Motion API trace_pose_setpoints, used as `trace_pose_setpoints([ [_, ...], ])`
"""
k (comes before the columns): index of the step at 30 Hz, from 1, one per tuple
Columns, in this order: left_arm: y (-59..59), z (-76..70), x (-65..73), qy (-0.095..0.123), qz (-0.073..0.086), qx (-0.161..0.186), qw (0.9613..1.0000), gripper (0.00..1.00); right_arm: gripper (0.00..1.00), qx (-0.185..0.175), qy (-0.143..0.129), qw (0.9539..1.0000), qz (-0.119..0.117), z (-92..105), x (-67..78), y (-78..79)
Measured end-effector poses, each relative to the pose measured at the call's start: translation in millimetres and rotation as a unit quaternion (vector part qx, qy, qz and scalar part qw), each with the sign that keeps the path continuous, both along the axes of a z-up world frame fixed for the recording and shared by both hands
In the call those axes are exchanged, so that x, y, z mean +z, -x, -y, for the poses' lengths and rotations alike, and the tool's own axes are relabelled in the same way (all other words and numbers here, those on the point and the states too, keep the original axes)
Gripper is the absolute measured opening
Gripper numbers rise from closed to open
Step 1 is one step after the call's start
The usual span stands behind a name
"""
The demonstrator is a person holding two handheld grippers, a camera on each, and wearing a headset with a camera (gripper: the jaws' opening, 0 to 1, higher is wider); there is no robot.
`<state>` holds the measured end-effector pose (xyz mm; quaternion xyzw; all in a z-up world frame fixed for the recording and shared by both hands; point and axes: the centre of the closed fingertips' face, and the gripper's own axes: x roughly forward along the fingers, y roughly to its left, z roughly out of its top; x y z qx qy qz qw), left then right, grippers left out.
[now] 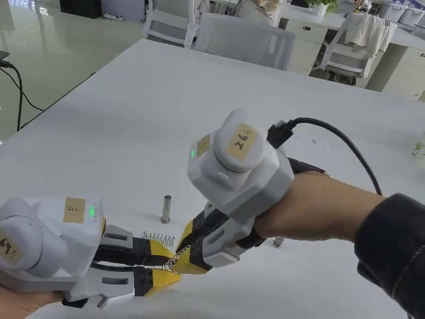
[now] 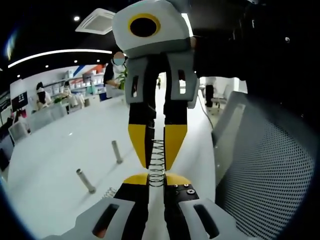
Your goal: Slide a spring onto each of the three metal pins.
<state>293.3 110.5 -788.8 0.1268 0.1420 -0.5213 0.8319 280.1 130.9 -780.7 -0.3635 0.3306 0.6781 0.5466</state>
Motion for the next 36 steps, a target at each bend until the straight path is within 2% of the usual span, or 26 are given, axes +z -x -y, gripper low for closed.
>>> trace_pose_setpoints([
  [2, -0.4, 1.1, 5.4, 0.015, -0.001, 0.002, 0.9999, 0.02, 0.09, 0.000, -0.001, 1.0000, -0.001, -0.1, -0.1, 0.6],
  [3, -0.5, 0.5, 4.0, 0.009, 0.000, 0.002, 1.0000, 0.02, 0.09, -0.001, -0.002, 1.0000, -0.001, -0.3, 0.0, 0.5],
  [9, -0.8, 2.2, 3.3, 0.012, 0.000, 0.002, 0.9999, 0.02, 0.09, -0.003, -0.002, 1.0000, 0.000, 0.2, -0.1, -0.2],
  [13, -2.8, 1.0, 1.6, 0.012, -0.009, 0.011, 0.9998, 0.04, 0.09, -0.006, 0.000, 1.0000, 0.002, 0.1, -0.3, -1.4],
  [17, -3.1, -1.0, -2.6, 0.005, -0.016, 0.016, 0.9997, 0.08, 0.09, -0.009, 0.003, 0.9999, 0.004, 2.4, -0.7, -4.8],
  [19, -4.4, -3.0, -4.7, 0.008, -0.024, 0.025, 0.9994, 0.11, 0.09, -0.011, 0.007, 0.9999, 0.007, 4.9, -1.2, -6.7],
  [28, -8.2, -10.9, -7.8, 0.013, -0.040, 0.052, 0.9978, 0.26, 0.09, -0.022, 0.016, 0.9996, 0.011, 15.6, -2.9, -14.1],
  [31, -10.4, -14.9, -8.6, 0.018, -0.049, 0.066, 0.9965, 0.33, 0.09, -0.027, 0.017, 0.9994, 0.012, 19.7, -2.5, -17.4],
  [36, -13.3, -21.4, -9.3, 0.019, -0.053, 0.084, 0.9949, 0.42, 0.09, -0.036, 0.019, 0.9990, 0.015, 26.9, -0.8, -23.4],
])
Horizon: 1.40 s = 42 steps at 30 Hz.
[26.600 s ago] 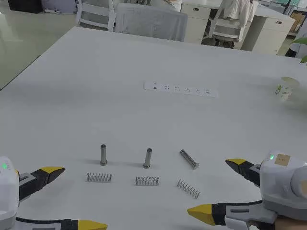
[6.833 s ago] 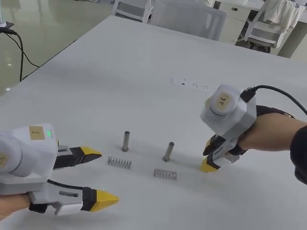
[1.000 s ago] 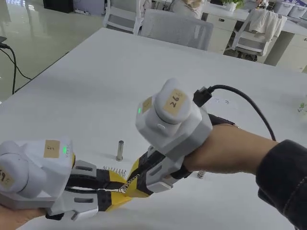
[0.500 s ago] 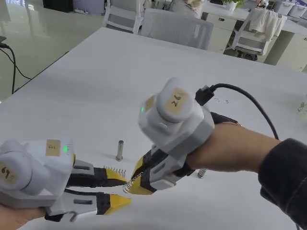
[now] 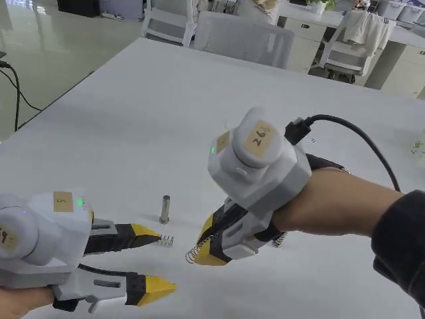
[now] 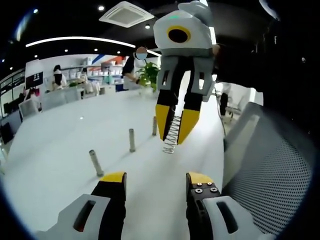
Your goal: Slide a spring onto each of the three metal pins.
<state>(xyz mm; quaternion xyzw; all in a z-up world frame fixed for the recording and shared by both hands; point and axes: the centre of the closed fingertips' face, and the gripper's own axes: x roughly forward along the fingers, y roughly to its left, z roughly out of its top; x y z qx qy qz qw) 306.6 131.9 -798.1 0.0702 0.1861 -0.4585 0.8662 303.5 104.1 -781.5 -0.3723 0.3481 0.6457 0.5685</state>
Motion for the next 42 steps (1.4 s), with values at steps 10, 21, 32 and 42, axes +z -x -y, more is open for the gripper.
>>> trace_pose_setpoints([
  [10, -5.8, -12.5, -0.5, 0.002, -0.002, 0.035, 0.9994, 0.60, 0.09, -0.017, 0.007, 0.9998, 0.008, 13.5, 2.1, -12.2],
  [21, -12.4, -23.7, -1.6, 0.004, 0.000, 0.063, 0.9980, 0.72, 0.09, -0.037, 0.015, 0.9988, 0.029, 29.4, 13.4, -40.0],
  [32, -17.7, -32.6, 0.8, 0.008, 0.012, 0.083, 0.9965, 0.82, 0.09, -0.045, 0.037, 0.9967, 0.057, 41.9, 23.9, -71.6],
  [42, -18.8, -31.1, 8.8, 0.013, 0.049, 0.076, 0.9958, 0.86, 0.09, -0.043, 0.055, 0.9952, 0.068, 38.4, 21.4, -90.9],
])
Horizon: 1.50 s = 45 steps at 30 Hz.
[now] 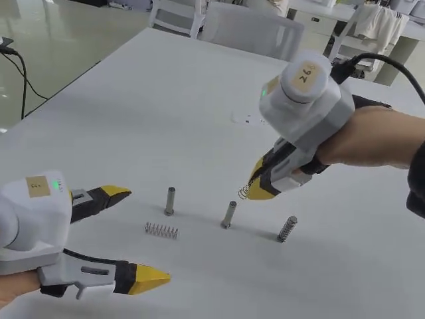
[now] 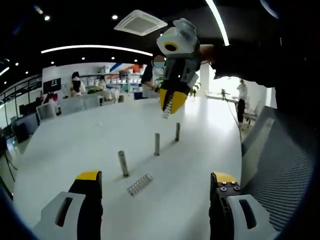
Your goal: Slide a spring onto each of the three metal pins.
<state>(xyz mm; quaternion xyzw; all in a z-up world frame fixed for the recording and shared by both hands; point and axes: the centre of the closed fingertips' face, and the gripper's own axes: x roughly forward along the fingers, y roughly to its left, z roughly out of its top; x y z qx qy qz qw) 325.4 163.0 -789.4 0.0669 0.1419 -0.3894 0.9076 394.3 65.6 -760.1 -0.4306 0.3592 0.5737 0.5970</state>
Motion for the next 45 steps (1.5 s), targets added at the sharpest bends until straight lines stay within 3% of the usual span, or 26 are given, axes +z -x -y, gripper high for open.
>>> trace_pose_setpoints([
  [3, -0.9, -0.9, 0.7, -0.001, 0.005, -0.001, 1.0000, 0.86, 0.09, 0.007, 0.020, 0.9997, 0.009, 0.6, -8.1, -3.9],
  [6, -1.4, -0.8, 1.8, 0.000, 0.008, -0.001, 1.0000, 0.87, 0.09, 0.006, 0.029, 0.9995, 0.001, 0.1, -16.9, -6.0],
  [9, -2.2, 0.0, 3.6, -0.001, 0.021, -0.006, 0.9998, 0.86, 0.09, 0.008, 0.049, 0.9988, 0.004, 2.9, -26.5, -9.1],
  [14, -2.6, 1.2, 2.9, -0.006, 0.029, -0.012, 0.9995, 0.84, 0.09, 0.009, 0.051, 0.9986, -0.004, -0.8, -31.8, -8.0],
  [25, -3.0, 1.1, -2.3, -0.006, 0.016, -0.013, 0.9998, 0.82, 0.09, 0.014, 0.059, 0.9981, -0.012, -7.3, -37.9, -7.8],
  [45, 3.1, 0.5, -5.4, -0.008, 0.002, -0.012, 0.9999, 0.77, 0.09, 0.031, 0.113, 0.9929, -0.024, -11.1, -70.2, -15.4],
])
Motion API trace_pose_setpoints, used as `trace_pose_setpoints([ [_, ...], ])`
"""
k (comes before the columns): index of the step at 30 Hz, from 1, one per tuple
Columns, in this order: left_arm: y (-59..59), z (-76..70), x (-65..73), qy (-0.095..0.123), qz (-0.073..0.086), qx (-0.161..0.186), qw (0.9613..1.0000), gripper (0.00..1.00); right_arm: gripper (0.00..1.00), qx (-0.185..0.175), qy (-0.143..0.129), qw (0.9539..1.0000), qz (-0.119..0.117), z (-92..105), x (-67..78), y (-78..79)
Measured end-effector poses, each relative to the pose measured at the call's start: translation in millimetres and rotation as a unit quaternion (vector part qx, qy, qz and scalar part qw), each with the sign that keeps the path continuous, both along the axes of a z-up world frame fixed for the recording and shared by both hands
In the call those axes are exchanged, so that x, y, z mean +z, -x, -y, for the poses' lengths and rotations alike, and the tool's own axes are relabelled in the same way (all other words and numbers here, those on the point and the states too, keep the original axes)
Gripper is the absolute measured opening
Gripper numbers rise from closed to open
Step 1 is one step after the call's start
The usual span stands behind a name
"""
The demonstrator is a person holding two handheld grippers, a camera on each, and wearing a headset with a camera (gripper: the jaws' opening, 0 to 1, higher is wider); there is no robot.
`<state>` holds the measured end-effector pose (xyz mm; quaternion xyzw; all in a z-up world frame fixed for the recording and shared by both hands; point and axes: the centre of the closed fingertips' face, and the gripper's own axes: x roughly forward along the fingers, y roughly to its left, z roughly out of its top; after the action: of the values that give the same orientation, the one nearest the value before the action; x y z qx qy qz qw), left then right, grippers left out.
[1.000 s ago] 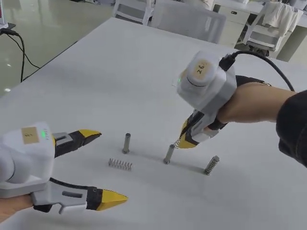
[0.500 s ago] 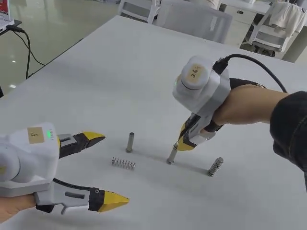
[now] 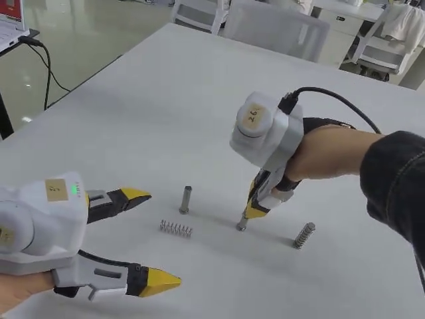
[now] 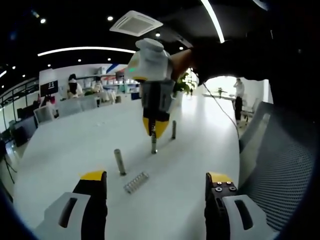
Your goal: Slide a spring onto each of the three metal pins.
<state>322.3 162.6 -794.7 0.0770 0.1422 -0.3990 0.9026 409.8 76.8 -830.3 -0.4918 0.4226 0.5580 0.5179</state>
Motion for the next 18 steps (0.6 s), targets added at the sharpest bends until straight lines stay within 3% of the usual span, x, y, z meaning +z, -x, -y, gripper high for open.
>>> trace_pose_setpoints([
  [12, 2.9, 1.2, -1.5, 0.000, -0.006, 0.000, 1.0000, 0.74, 0.09, -0.007, 0.010, 0.9999, -0.006, 1.9, -23.8, 1.5],
  [18, 3.2, 2.1, -2.5, 0.000, -0.008, 0.000, 1.0000, 0.73, 0.09, -0.016, 0.002, 0.9999, -0.004, 1.2, -25.5, 0.2],
])
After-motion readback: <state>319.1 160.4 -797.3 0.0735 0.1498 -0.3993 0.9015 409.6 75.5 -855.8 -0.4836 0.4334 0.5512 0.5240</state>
